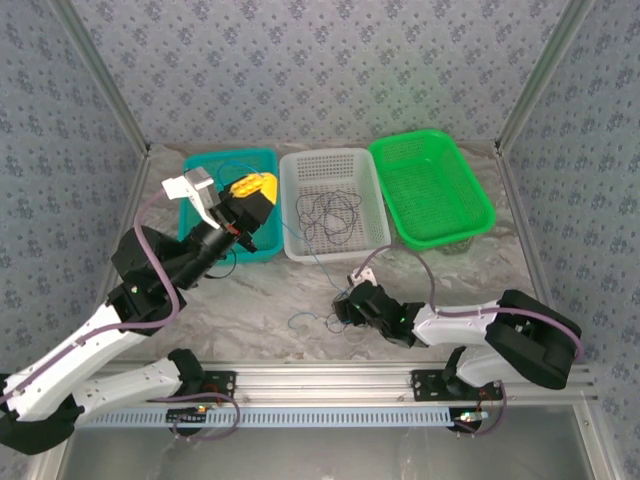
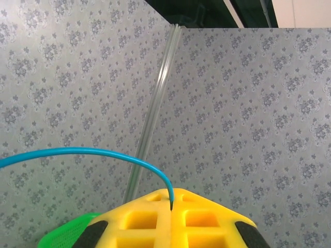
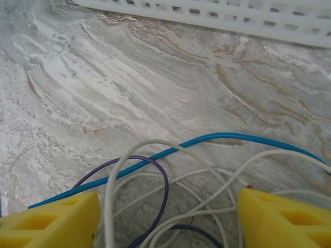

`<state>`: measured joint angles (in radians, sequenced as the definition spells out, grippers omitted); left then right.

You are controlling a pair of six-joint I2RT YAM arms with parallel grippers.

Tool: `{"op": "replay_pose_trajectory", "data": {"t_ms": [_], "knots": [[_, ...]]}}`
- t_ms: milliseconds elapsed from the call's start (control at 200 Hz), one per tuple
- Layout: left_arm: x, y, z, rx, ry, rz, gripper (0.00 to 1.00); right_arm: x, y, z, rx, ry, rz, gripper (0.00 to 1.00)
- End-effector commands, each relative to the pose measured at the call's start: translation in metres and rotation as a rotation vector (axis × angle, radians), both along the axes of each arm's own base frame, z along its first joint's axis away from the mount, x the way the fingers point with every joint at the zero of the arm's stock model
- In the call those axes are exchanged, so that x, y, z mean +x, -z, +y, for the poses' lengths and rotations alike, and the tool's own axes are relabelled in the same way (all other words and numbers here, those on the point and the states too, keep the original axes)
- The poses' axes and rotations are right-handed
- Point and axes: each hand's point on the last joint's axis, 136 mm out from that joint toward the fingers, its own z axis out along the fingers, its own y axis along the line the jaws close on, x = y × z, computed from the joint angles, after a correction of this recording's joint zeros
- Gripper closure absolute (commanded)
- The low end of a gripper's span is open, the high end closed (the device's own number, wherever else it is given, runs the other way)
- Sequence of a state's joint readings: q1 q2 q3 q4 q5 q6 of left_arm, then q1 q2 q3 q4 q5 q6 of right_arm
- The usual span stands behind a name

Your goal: Untangle the cables

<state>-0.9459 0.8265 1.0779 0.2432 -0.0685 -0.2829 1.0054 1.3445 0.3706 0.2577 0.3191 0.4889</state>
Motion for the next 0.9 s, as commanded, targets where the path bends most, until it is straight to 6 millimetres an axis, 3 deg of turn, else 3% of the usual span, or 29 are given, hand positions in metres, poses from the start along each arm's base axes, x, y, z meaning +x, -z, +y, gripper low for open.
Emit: {"op": "replay_pose_trajectory", "data": {"t_ms": [0, 125, 280, 540, 715, 894], "knots": [[-0.010, -0.039, 0.022, -0.063, -0.044, -0.099, 0.99, -0.001, -0.001, -0.009, -0.006, 0.022, -0.004, 0.17], [-0.008, -0.039, 0.023, -0.056, -0.062, -0.104, 0.99, -0.001, -0.019, -0.002, 0.035, -0.020, -0.034, 0.06], [0.001, -0.025, 0.017, -0.058, -0.070, -0.075, 0.99, -0.006, -0.051, 0.007, 0.087, -0.099, -0.078, 0.04], [0.009, -0.016, -0.001, -0.045, -0.031, -0.053, 0.99, -0.019, -0.109, -0.006, 0.173, -0.151, -0.168, 0.00], [0.010, -0.018, -0.012, -0.053, 0.008, -0.053, 0.98, -0.021, -0.137, -0.012, 0.186, -0.170, -0.229, 0.00], [0.013, -0.015, -0.024, -0.057, 0.048, -0.035, 0.98, -0.012, -0.160, 0.003, 0.157, -0.219, -0.283, 0.00]]}}
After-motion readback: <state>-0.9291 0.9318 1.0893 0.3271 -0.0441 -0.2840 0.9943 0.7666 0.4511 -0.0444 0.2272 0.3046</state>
